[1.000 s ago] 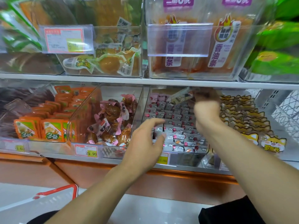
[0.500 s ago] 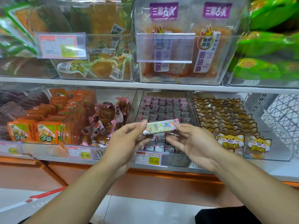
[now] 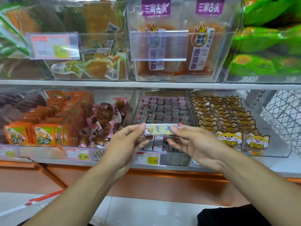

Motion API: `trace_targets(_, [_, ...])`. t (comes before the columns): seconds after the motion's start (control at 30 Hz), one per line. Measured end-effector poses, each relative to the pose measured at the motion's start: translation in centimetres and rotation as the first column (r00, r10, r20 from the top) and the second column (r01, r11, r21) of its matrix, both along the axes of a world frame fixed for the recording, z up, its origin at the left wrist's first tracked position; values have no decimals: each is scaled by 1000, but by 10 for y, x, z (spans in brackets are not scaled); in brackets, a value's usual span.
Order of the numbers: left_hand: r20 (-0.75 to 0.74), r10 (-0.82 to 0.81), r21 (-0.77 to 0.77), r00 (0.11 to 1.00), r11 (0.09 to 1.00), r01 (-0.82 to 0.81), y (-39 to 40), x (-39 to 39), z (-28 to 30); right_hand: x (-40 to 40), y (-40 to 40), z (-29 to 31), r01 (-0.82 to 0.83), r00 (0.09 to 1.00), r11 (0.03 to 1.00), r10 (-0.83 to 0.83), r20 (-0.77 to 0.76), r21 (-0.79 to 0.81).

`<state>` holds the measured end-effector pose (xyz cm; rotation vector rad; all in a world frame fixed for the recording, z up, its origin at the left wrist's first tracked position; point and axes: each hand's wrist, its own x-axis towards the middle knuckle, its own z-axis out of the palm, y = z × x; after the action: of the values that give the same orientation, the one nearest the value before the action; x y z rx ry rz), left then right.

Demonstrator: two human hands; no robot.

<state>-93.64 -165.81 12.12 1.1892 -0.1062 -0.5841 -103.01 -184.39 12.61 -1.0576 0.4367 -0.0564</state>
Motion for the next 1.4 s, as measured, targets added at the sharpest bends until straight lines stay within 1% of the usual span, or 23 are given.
trace_targets(0.13, [-133,-66,-51,989,997,59,2,-1,2,-1,0,-1,-35,993,993,47,105,-111])
trace_targets(0.2, [-135,-112,-26,984,994,110,3,-3,2,-2,3,0,-39,991,977,65,117,-210])
trace_targets(0.27, [-98,-124,-7,987,992,124,3,-4,3,-2,5,0,-36,991,967,68,119,-251])
trace_targets(0.33, [-57,-94,-20,994,995,93,2,-3,4,-1,5,2,-31,993,975,55,100,-219])
trace_targets(0.4, [-25,-60,-34,998,998,59,2,-2,3,0,5,3,-40,996,989,49,68,-140])
trace_targets(0.47, [3,-71,-40,997,997,72,3,-1,2,0,6,4,-44,999,995,45,16,-89])
trace_targets(0.57, [76,-114,27,991,993,112,5,-2,-1,1,5,2,-57,998,994,54,-35,-91])
trace_targets(0.63, [106,-134,36,985,991,131,4,-3,-2,1,5,2,-51,999,992,49,-21,-112])
trace_targets(0.73, [84,-118,6,989,993,118,3,-1,-2,0,4,3,-64,997,990,70,43,-128])
trace_targets(0.87, [-45,-148,34,988,988,149,2,-2,-2,0,2,1,-83,987,990,98,130,-115])
trace_targets(0.93, [-98,-142,73,985,986,149,0,-3,-2,0,1,-1,-92,983,984,114,144,-154])
trace_targets(1.03, [-64,-105,83,992,990,110,-1,-3,-3,-1,1,-1,-84,983,971,118,142,-223])
trace_targets(1.13, [-2,-100,50,995,994,100,0,-2,-2,-1,2,0,-51,989,972,82,127,-230])
trace_targets(1.2, [29,-104,41,994,994,103,0,-2,-3,0,1,0,-29,995,983,46,91,-184])
trace_targets(1.27, [59,-112,31,992,993,110,0,-4,-3,1,1,1,-31,999,996,35,41,-87])
trace_targets(1.33, [80,-114,10,990,993,113,0,-5,-3,2,2,0,-60,998,998,60,-14,-15])
trace_targets(1.4, [118,-126,17,985,992,125,-1,-7,-3,2,2,-1,-79,996,997,80,-50,11])
